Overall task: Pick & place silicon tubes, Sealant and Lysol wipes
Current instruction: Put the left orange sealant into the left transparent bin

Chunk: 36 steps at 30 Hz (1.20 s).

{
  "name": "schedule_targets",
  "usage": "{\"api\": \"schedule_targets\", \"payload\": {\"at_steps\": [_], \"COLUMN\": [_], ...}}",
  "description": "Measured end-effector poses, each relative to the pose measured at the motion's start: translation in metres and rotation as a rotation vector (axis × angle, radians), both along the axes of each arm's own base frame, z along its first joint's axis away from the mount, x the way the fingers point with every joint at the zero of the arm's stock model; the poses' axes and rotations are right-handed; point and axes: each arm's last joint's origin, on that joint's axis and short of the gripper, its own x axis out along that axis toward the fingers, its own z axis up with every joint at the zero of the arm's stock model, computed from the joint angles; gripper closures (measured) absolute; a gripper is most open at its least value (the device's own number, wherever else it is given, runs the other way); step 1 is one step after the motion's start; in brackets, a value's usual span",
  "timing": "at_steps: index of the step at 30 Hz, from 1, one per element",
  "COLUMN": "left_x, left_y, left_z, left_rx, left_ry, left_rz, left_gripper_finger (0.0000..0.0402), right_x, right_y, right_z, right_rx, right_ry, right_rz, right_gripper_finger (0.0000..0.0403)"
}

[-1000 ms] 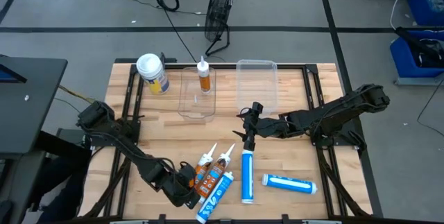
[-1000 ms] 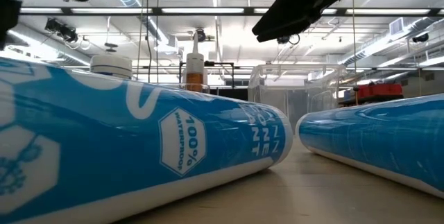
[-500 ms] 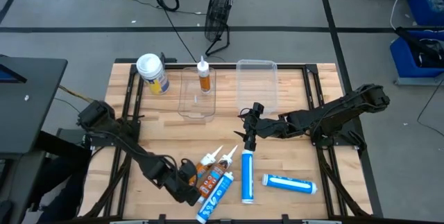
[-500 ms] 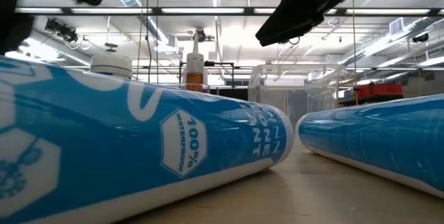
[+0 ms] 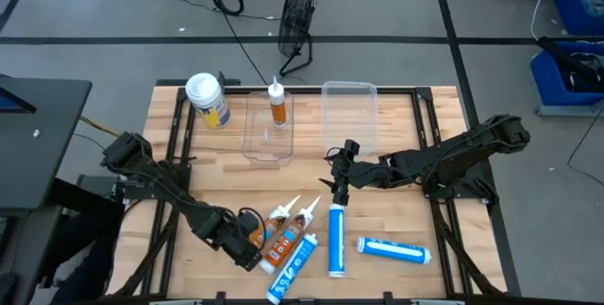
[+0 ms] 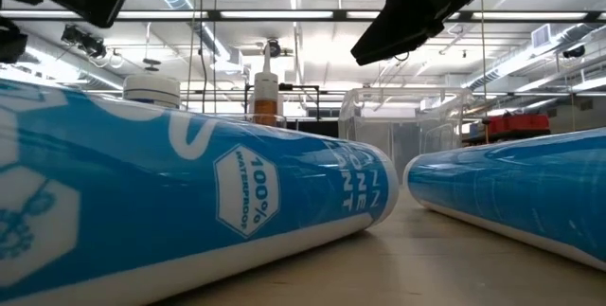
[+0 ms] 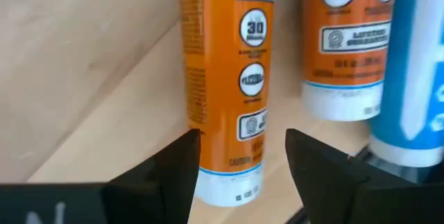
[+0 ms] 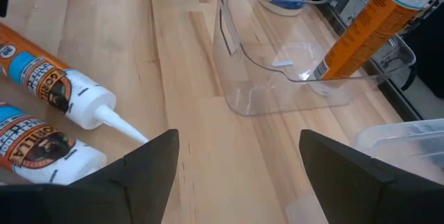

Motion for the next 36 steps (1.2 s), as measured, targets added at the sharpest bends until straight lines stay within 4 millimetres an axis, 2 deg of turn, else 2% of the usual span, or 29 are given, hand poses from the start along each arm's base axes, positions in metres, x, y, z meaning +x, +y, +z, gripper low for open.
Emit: {"api": "schedule_targets", "payload": {"at_steps": [4, 9, 19, 24, 29, 33, 36], "left_x": [0.003, 0.002, 0.008, 0.010, 0.010, 0.013, 0.013], "left_y": [-0.001, 0.000, -0.010, -0.013, -0.013, -0.014, -0.014], "left_z": [-0.001, -0.013, -0.031, -0.033, -0.049, -0.054, -0.054], "left_rx": [0.026, 0.083, 0.117, 0.124, 0.185, 0.186, 0.199], "left_ry": [-0.037, 0.016, 0.006, -0.022, 0.010, 0.014, 0.011], "left_rz": [0.003, -0.005, -0.082, -0.142, -0.190, -0.158, -0.186], "left_gripper_finger": [0.0186, 0.0186, 0.0185, 0.0151, 0.0099, 0.0092, 0.0102], "right_x": [0.000, 0.000, -0.001, -0.001, -0.001, -0.002, -0.002], "right_y": [0.000, 0.000, 0.000, 0.000, 0.000, 0.000, 0.000], "right_z": [0.000, 0.000, -0.002, -0.002, -0.002, -0.002, -0.002], "right_rx": [0.002, 0.008, 0.012, 0.011, 0.011, 0.010, 0.014], "right_ry": [-0.001, 0.001, 0.016, 0.017, 0.017, 0.020, 0.023], "right_rz": [-0.001, -0.006, -0.012, -0.012, -0.012, -0.012, -0.016], "right_gripper_finger": [0.0099, 0.0099, 0.0099, 0.0099, 0.0099, 0.0099, 0.0099]}}
